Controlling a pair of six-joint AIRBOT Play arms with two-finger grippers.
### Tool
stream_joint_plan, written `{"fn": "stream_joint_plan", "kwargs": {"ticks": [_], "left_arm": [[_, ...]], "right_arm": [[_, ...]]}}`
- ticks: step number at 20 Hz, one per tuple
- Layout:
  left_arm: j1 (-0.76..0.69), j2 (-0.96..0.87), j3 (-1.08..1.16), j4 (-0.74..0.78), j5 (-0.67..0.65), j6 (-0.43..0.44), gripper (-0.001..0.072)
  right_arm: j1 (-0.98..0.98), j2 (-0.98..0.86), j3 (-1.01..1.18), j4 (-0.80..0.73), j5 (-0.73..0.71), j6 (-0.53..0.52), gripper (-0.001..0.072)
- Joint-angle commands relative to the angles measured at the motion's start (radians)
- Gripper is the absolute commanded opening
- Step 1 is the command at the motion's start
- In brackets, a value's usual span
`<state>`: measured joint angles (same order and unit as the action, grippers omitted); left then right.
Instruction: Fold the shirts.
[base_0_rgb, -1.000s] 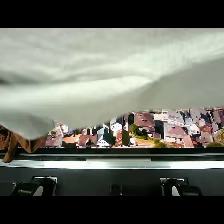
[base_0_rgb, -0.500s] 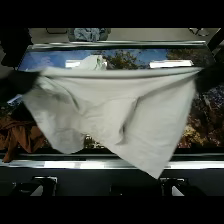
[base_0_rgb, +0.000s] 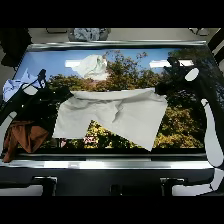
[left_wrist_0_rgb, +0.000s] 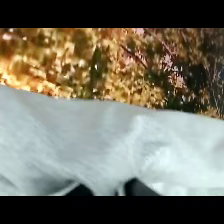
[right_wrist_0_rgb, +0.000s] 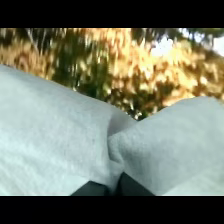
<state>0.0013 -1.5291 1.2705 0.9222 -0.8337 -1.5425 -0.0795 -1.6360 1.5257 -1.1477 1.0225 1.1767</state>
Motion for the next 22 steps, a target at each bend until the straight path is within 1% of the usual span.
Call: {"fn": "stream_joint_plan", "kwargs": {"ticks": [1,2,3,5,6,7,9,12,17,20,22], "left_arm": [[0.022,-0.096,0.140,-0.049,-0.111,0.125,0.0550],[0.043,-0.093,0.200,-0.024,-0.179,0.180,0.0569],[0.070,-0.093,0.261,0.041,-0.260,0.171,0.0569],[0.117,-0.093,0.325,0.241,-0.387,0.059,0.0569],[0.138,-0.093,0.325,0.330,-0.436,0.008,0.0569],[0.154,-0.100,0.314,0.373,-0.471,-0.003,0.0569],[0.160,-0.114,0.270,0.376,-0.462,-0.002,0.0569],[0.123,-0.149,0.228,0.377,-0.376,-0.003,0.0568],[0.103,-0.217,0.227,0.388,-0.274,0.002,0.0569],[0.098,-0.251,0.227,0.388,-0.271,0.003,0.0569],[0.093,-0.264,0.227,0.388,-0.257,0.035,0.0568]], "right_arm": [[-0.016,-0.026,0.006,0.062,-0.067,-0.010,0.0586],[-0.040,-0.009,0.017,0.062,-0.043,-0.064,0.0606],[-0.077,0.011,0.027,0.059,0.002,-0.113,0.0615],[-0.173,0.037,0.031,0.046,0.132,-0.150,0.0612],[-0.225,0.037,0.031,0.043,0.232,-0.150,0.0599],[-0.264,0.036,0.026,0.037,0.312,-0.164,0.0573],[-0.315,0.036,0.002,0.032,0.417,-0.211,0.0569],[-0.320,0.036,-0.012,0.011,0.507,-0.261,0.0570],[-0.320,0.036,-0.012,0.016,0.515,-0.261,0.0570],[-0.320,0.036,-0.012,0.013,0.504,-0.261,0.0569],[-0.320,0.036,-0.012,0.013,0.504,-0.261,0.0568]]}}
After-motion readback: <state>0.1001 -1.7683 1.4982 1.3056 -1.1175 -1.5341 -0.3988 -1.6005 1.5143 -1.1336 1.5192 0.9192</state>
